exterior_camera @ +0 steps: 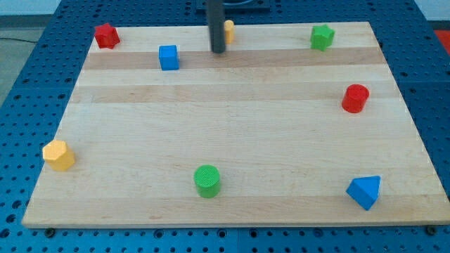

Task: Place the green star diagonally bottom left to the blue cube

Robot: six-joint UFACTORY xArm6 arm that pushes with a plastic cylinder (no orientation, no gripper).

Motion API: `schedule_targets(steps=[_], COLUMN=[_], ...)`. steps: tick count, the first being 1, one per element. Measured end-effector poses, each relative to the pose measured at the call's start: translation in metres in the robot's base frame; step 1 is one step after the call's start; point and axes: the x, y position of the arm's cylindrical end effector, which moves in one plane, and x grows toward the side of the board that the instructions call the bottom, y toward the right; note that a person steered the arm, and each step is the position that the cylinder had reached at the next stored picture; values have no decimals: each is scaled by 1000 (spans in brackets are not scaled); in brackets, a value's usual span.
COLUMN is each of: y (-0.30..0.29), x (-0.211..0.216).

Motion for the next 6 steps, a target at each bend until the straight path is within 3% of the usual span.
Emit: schedule_targets(steps=[1, 3, 4, 6], y=[38, 85, 158, 200], x=[21, -65, -69, 1])
